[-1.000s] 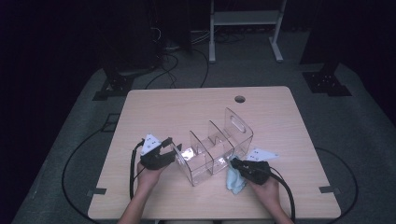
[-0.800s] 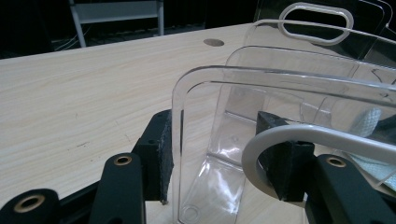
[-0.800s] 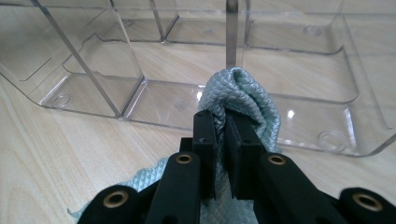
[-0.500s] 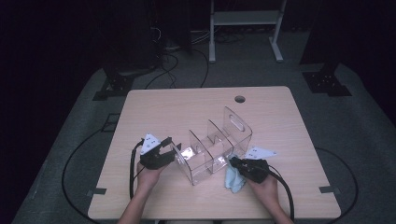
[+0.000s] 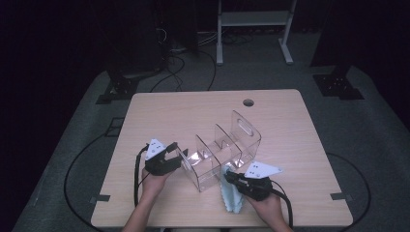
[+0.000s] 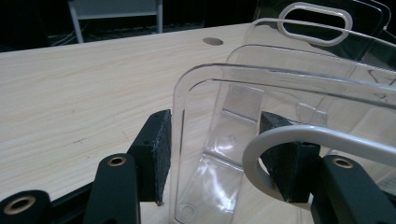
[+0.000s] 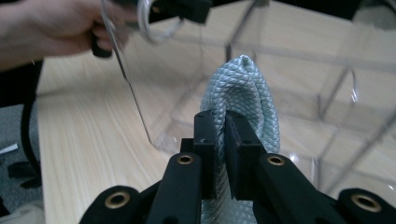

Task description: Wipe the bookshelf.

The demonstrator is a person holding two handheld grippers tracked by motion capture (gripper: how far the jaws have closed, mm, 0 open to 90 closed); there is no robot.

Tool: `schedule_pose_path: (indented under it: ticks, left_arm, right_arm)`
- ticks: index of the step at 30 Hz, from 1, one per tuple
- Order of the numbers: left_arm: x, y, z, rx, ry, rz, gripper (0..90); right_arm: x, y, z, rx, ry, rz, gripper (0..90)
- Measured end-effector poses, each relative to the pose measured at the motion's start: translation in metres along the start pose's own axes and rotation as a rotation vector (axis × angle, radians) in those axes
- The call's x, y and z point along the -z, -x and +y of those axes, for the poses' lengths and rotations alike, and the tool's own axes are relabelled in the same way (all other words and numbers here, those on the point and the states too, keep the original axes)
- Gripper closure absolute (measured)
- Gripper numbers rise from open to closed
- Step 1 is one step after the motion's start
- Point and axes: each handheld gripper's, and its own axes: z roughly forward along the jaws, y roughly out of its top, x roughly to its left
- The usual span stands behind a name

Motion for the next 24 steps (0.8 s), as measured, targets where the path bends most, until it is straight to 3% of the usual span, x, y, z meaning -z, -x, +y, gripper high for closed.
schedule_pose_path:
  ticks: [6, 10, 16, 21, 24]
  left_arm:
    - [0.000, -0.001, 0.000, 0.000, 0.002, 0.011, 46.5]
    - [0.000, -0.001, 0.000, -0.004, 0.002, 0.009, 46.6]
    - [-0.001, -0.001, 0.001, -0.009, 0.004, 0.010, 47.1]
    - [0.000, -0.001, 0.000, -0.009, 0.002, 0.011, 47.1]
    - [0.000, -0.002, 0.001, -0.009, 0.004, 0.010, 47.1]
  right_arm:
    - [-0.017, 0.002, 0.001, -0.005, -0.014, -0.008, 83.2]
    - [-0.032, 0.003, -0.012, -0.014, -0.084, -0.018, 83.2]
    - [-0.027, 0.002, -0.009, -0.007, -0.062, -0.030, 83.2]
    - [-0.044, 0.001, -0.021, -0.005, -0.156, -0.029, 83.1]
    - [-0.040, 0.002, -0.019, -0.015, -0.137, -0.028, 83.2]
